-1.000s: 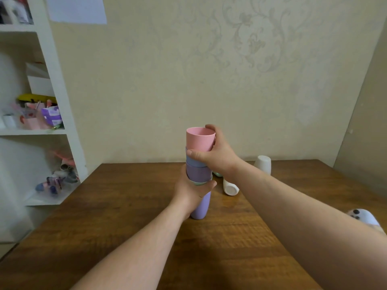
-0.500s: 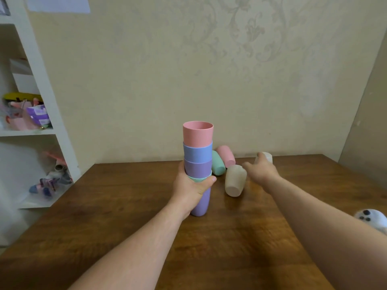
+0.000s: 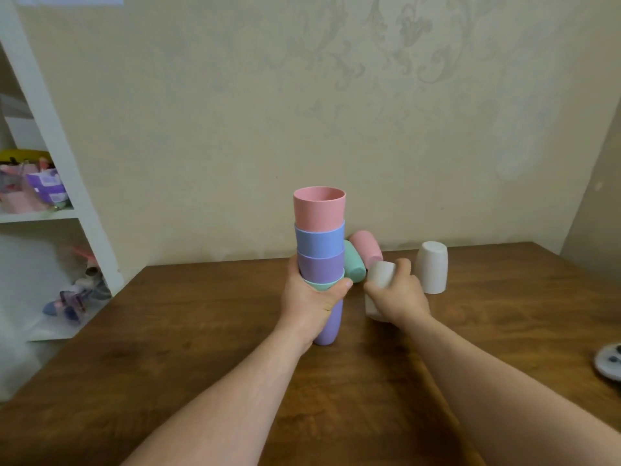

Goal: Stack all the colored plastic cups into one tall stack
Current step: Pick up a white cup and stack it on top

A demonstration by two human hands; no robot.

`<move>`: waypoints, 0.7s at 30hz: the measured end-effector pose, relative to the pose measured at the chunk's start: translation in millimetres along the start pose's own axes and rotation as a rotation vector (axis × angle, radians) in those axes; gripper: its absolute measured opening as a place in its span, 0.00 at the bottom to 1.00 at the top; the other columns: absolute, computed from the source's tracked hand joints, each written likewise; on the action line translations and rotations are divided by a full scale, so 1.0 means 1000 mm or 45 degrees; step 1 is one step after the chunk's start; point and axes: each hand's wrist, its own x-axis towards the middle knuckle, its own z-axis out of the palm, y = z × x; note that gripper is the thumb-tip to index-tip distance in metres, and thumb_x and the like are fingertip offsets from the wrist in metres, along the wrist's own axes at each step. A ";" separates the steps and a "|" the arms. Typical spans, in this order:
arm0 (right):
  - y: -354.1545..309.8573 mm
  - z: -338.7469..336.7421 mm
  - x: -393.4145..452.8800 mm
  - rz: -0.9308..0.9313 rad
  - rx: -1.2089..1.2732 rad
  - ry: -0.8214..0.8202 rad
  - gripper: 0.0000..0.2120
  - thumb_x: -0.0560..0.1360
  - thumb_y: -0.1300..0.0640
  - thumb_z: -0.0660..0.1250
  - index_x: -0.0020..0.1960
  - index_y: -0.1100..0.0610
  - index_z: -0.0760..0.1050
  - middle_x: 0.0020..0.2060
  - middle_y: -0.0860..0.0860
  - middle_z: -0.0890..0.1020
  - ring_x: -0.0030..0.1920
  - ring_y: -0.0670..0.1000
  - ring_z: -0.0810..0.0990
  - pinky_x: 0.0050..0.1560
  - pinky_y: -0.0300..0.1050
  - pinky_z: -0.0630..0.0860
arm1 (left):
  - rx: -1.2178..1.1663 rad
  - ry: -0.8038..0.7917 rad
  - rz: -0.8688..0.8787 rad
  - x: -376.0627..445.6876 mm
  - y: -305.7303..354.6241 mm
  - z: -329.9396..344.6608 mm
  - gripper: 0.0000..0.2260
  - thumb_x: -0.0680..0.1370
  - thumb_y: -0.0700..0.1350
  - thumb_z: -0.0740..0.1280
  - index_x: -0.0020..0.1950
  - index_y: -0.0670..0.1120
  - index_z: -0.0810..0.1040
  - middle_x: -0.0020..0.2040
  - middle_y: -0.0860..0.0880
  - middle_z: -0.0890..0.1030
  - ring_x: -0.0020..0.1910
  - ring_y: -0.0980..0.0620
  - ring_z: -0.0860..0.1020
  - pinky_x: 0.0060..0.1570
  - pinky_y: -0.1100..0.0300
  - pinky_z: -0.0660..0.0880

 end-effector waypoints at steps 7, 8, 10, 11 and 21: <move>0.006 -0.011 -0.038 -0.241 0.207 0.022 0.49 0.64 0.48 0.75 0.79 0.41 0.53 0.65 0.50 0.76 0.61 0.55 0.80 0.58 0.54 0.80 | -0.019 -0.069 0.000 0.000 0.005 -0.004 0.29 0.69 0.42 0.85 0.64 0.56 0.76 0.57 0.61 0.85 0.50 0.65 0.85 0.49 0.63 0.79; 0.006 -0.013 -0.044 -0.265 0.217 -0.019 0.48 0.64 0.50 0.75 0.77 0.38 0.54 0.62 0.48 0.78 0.57 0.55 0.82 0.54 0.55 0.83 | -0.022 -0.084 0.003 -0.001 0.005 -0.006 0.27 0.70 0.41 0.85 0.62 0.56 0.77 0.56 0.60 0.86 0.49 0.66 0.85 0.48 0.64 0.79; 0.004 -0.017 -0.053 -0.287 0.252 -0.058 0.40 0.66 0.55 0.76 0.71 0.38 0.59 0.58 0.49 0.80 0.49 0.52 0.84 0.46 0.52 0.84 | -0.019 -0.092 0.004 -0.003 0.005 -0.008 0.26 0.70 0.41 0.85 0.62 0.55 0.78 0.55 0.60 0.87 0.48 0.67 0.85 0.47 0.64 0.79; -0.002 -0.023 -0.056 -0.281 0.299 -0.047 0.37 0.68 0.56 0.77 0.69 0.41 0.61 0.58 0.50 0.80 0.49 0.50 0.83 0.47 0.50 0.82 | -0.026 -0.092 0.004 -0.005 0.006 -0.009 0.26 0.69 0.41 0.85 0.62 0.55 0.78 0.55 0.59 0.87 0.48 0.67 0.85 0.48 0.64 0.79; -0.179 -0.131 -0.064 -0.691 0.871 0.106 0.43 0.69 0.52 0.83 0.77 0.50 0.64 0.64 0.48 0.74 0.58 0.47 0.80 0.49 0.47 0.82 | 0.108 -0.142 -0.040 -0.018 0.018 -0.015 0.29 0.71 0.49 0.84 0.66 0.57 0.72 0.59 0.61 0.81 0.56 0.57 0.82 0.55 0.59 0.76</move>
